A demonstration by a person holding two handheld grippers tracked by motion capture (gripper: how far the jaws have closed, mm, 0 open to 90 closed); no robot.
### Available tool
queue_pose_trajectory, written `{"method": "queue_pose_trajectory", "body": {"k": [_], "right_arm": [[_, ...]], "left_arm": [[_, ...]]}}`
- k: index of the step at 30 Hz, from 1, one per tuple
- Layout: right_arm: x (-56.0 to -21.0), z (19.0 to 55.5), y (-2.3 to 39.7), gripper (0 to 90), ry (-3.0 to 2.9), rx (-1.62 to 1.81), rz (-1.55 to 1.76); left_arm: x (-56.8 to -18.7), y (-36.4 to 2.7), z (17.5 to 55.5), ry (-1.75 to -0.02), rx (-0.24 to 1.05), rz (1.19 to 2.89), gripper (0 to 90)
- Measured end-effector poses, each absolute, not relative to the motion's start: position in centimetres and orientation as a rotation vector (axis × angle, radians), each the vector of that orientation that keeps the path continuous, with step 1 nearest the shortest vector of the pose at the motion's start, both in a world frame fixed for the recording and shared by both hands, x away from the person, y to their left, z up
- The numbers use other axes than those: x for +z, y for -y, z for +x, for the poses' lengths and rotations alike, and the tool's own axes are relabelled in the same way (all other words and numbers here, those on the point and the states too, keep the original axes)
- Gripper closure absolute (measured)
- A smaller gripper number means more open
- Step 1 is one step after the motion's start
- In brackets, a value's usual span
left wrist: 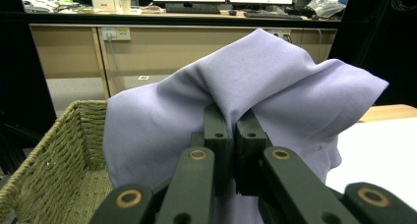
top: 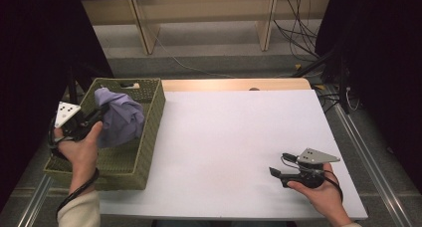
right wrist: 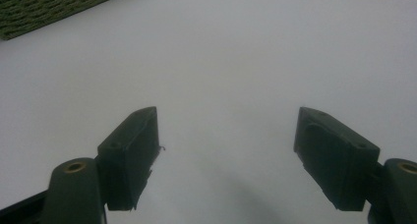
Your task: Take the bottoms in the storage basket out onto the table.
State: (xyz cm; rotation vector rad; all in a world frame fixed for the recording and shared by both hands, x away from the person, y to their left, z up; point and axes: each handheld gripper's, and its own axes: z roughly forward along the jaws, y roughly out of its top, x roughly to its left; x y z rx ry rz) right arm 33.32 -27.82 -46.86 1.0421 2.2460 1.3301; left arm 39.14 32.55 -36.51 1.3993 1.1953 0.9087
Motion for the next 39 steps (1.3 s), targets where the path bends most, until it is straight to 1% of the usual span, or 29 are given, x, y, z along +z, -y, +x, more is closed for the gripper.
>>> {"method": "queue_pose_trajectory", "body": {"k": [39], "right_arm": [[-46.8, 33.2, 27.9, 24.8, -2.232, 1.321, 1.041]], "left_arm": [[-34.3, -31.9, 37.9, -1.135, 0.949, 1.346, 85.6]]}}
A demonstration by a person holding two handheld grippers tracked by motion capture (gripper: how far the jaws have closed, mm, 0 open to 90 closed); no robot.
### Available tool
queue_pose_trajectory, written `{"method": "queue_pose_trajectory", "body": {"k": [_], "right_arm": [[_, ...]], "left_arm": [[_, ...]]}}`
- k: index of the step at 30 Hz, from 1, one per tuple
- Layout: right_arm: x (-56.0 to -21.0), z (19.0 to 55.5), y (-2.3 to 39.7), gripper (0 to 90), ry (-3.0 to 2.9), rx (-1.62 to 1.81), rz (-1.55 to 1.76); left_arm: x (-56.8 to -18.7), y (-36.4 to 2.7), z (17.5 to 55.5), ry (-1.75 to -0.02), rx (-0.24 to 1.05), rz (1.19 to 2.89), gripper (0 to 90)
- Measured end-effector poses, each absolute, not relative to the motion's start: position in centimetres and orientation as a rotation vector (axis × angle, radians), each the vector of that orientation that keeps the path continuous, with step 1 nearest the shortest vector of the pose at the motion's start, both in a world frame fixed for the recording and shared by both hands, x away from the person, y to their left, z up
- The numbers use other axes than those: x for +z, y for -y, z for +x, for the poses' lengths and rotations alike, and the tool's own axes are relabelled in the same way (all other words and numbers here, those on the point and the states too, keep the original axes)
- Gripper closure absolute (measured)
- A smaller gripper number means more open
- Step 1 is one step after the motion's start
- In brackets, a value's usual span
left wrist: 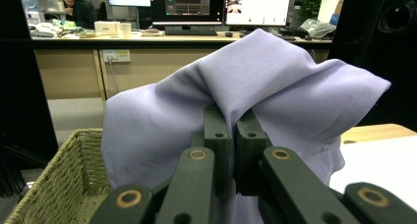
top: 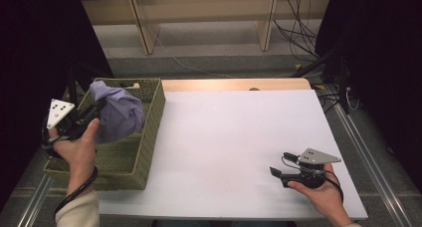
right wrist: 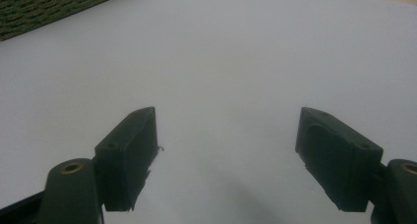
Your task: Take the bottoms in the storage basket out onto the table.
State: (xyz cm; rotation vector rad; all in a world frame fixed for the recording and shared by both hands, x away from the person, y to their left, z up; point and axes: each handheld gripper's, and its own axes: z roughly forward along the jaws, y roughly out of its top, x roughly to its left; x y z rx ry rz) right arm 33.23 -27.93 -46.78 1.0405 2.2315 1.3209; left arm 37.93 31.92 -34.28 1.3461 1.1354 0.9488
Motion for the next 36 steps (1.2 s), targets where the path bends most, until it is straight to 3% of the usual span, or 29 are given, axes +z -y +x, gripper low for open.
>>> {"method": "queue_pose_trajectory", "body": {"k": [36], "right_arm": [[-46.8, 33.3, 27.9, 24.7, -2.233, 1.331, 1.043]], "left_arm": [[-32.6, -31.0, 36.9, -1.062, 0.947, 1.31, 85.6]]}}
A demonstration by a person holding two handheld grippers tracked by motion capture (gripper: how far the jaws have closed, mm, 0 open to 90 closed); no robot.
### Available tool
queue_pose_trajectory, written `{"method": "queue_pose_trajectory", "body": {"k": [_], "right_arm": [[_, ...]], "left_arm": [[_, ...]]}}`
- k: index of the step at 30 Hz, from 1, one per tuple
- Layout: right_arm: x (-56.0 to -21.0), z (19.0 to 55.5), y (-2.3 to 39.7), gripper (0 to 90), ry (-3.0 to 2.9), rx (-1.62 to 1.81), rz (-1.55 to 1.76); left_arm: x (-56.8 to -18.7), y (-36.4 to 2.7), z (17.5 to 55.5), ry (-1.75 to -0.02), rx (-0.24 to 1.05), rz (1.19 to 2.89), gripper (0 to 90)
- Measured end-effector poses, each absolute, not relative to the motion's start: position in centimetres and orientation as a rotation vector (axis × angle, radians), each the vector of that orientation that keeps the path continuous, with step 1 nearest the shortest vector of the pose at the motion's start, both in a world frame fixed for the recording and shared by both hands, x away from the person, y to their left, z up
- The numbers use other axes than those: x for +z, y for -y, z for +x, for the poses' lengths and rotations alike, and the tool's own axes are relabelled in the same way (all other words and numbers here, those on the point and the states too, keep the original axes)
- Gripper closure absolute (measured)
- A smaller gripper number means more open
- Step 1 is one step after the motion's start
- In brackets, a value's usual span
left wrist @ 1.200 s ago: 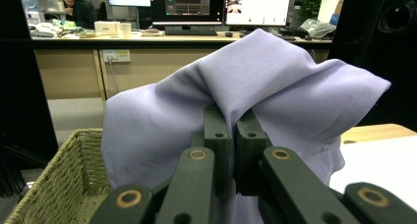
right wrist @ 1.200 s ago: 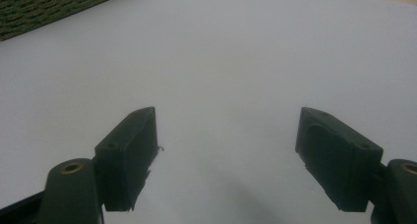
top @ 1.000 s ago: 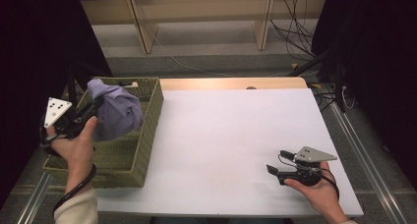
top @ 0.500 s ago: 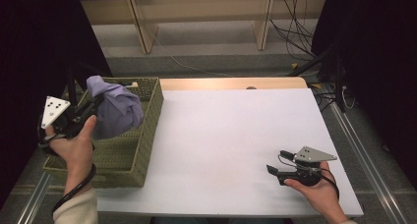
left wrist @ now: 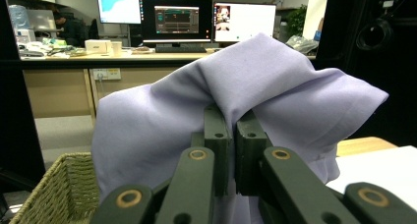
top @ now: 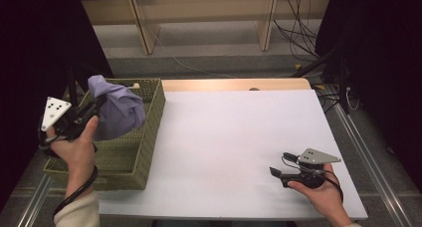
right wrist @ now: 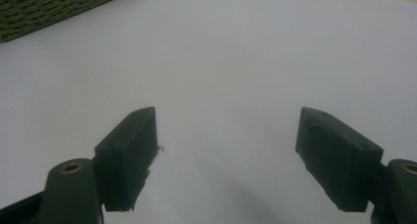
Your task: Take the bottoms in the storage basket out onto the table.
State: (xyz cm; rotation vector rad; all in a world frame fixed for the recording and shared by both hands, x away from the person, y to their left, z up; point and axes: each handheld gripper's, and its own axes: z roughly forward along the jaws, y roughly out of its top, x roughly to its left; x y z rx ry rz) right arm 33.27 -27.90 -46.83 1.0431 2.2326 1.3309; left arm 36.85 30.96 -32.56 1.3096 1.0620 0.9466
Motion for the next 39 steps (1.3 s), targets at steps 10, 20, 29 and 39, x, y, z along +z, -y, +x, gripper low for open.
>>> {"method": "queue_pose_trajectory", "body": {"k": [10, 20, 29, 39], "right_arm": [[-46.8, 33.3, 27.8, 24.7, -2.233, 1.336, 1.049], [-46.8, 33.3, 27.9, 24.7, -2.231, 1.338, 1.047], [-46.8, 33.3, 27.9, 24.7, -2.233, 1.333, 1.049], [-46.9, 33.3, 27.9, 24.8, -2.233, 1.334, 1.047]], "left_arm": [[-31.7, -30.7, 36.2, -1.032, 0.951, 1.295, 85.6], [-31.5, -29.6, 36.1, -1.0, 0.928, 1.308, 85.6], [-31.1, -28.5, 35.9, -0.969, 0.903, 1.314, 85.6], [-31.4, -28.0, 36.0, -0.972, 0.869, 1.315, 85.7]]}}
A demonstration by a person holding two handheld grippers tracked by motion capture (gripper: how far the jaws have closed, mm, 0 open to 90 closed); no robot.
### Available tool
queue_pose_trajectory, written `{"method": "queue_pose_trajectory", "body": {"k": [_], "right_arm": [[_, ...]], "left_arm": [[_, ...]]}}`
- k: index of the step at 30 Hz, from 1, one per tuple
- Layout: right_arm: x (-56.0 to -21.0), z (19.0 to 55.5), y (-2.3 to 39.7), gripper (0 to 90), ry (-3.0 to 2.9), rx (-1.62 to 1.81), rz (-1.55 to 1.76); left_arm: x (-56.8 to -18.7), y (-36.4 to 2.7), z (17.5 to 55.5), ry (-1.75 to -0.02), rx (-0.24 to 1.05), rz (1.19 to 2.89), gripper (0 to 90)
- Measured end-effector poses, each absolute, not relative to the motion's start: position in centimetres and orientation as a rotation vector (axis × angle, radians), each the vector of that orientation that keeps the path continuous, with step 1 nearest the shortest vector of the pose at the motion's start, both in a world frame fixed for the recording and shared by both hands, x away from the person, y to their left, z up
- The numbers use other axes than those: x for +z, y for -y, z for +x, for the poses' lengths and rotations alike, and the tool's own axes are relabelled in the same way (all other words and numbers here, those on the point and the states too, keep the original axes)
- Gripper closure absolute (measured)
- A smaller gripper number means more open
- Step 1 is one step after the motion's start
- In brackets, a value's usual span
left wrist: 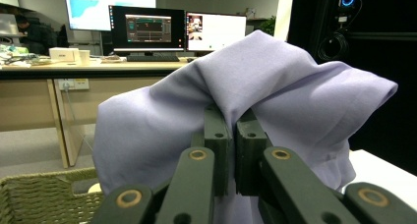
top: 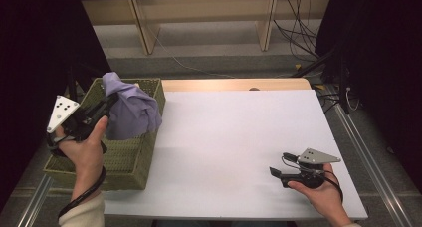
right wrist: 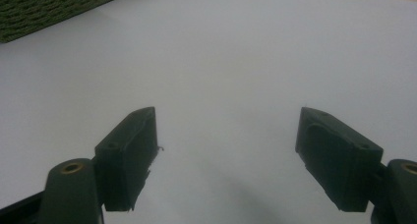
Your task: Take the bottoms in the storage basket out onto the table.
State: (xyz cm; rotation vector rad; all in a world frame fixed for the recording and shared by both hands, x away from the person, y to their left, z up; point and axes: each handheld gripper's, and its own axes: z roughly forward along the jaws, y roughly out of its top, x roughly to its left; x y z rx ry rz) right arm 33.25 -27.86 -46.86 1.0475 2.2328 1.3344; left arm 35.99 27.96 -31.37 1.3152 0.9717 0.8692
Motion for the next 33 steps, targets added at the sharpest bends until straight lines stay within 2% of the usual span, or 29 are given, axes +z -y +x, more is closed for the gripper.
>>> {"method": "queue_pose_trajectory", "body": {"k": [33], "right_arm": [[-46.8, 33.2, 27.9, 24.6, -2.237, 1.331, 1.037]], "left_arm": [[-31.0, -25.6, 35.5, -0.929, 0.86, 1.356, 85.6]]}}
